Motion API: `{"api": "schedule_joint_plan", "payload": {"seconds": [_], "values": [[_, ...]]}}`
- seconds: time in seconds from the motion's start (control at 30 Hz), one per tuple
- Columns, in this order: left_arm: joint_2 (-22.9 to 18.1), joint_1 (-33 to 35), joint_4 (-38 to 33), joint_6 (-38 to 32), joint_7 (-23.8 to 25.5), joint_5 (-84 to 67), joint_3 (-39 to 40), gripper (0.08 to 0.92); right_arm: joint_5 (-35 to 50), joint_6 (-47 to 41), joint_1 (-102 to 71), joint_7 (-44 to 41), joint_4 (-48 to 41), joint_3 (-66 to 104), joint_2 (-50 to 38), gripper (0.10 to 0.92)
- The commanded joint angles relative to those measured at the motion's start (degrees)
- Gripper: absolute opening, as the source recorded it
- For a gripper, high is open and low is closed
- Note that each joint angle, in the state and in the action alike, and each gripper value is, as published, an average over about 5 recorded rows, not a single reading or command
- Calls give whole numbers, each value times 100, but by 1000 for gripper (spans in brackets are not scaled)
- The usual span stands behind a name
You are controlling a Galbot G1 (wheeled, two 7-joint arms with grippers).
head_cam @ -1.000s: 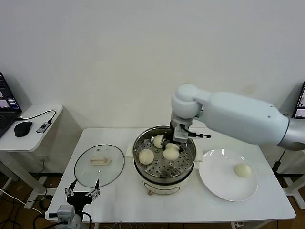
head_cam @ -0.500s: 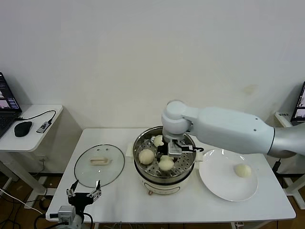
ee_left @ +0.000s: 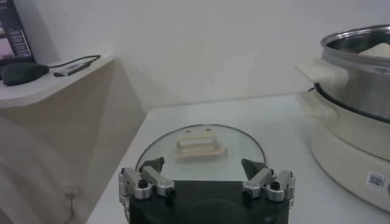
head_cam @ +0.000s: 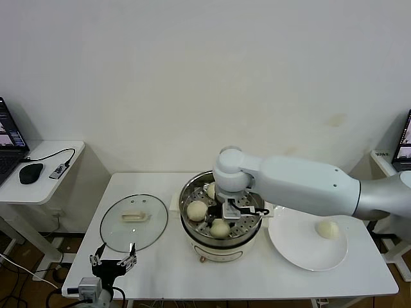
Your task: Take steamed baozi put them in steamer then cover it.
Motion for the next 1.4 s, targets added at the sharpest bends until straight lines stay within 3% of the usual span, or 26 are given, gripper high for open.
{"api": "schedule_joint_plan", "payload": {"seconds": [0.03,0.33,0.73,1.0,1.4], "values": [[10,-2,6,-2,4,-4,2,823,-24,-249,-12,209,35,82,-44,624],[30,-19,-10,10,20,7,29,823,766,-1010,485,179,70,699,-718,813],[132,-5,-63,74,89,-39,82,823,2382,-3692,642,-71,-526,1292,-2666,823],[112,-9,15,97,70,-172,132,823,1830,-4290,-30,-282,-1223,1597,-3307,823],[120,13,185,96,44,-218,109,823,601,-3946,-2111,4,-2307,3222,-2939,823]]}}
